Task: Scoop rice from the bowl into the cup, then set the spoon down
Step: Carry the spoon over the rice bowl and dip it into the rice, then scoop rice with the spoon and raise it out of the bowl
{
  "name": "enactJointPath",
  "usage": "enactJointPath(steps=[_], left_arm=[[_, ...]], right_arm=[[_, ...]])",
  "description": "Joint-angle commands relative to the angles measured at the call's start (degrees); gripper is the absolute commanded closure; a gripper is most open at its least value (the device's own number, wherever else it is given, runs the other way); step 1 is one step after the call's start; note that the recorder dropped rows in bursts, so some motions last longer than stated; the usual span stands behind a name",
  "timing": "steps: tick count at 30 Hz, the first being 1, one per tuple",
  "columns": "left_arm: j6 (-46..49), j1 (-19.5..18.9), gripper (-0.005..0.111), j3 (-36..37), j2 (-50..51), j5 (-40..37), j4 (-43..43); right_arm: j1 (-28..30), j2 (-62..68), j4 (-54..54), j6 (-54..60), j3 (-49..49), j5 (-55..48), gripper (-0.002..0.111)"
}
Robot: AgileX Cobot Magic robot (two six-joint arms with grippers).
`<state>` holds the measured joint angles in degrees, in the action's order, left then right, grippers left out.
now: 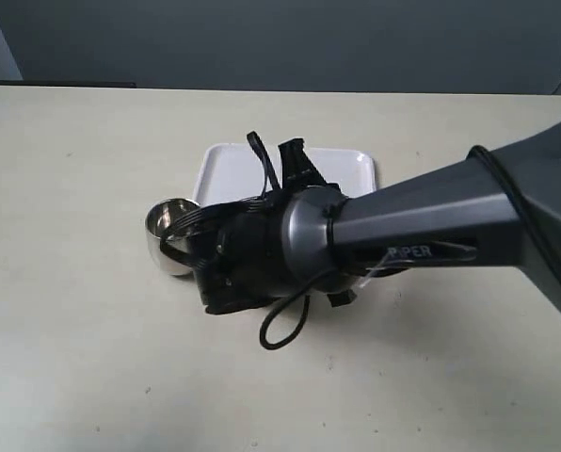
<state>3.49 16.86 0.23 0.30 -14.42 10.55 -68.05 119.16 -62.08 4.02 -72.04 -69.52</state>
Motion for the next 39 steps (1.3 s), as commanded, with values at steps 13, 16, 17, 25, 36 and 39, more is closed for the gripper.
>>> enactJointPath(steps=[13,16,17,25,36,39], left_arm=[[-0.4,0.4,0.106,-0.2,-0.3,0.9,-0.1],[-0.4,0.4,0.106,-0.2,-0.3,0.9,-0.1],[-0.4,0.4,0.106,-0.2,-0.3,0.9,-0.1],[-0.4,0.4,0.106,-0.2,-0.3,0.9,-0.1],[-0.4,0.4,0.106,-0.2,-0.3,0.9,-0.1],[-0.4,0.4,0.106,-0.2,-0.3,0.9,-0.1]], right_arm=[[-0.5,-1.9,3.5,5.4,-0.4,4.0,0.109],[-0.5,-1.8,4.7,5.7,-0.4,4.0,0.109],[-0.5,-1.8,5.3,6.3,-0.4,4.0,0.109],[1.2,-2.0,9.4,6.8,-0.4,4.5,0.109],[4.5,-4.9,17.8,9.0,-0.4,7.1,0.109],[4.7,-5.6,18.9,9.4,-0.4,7.9,0.109]])
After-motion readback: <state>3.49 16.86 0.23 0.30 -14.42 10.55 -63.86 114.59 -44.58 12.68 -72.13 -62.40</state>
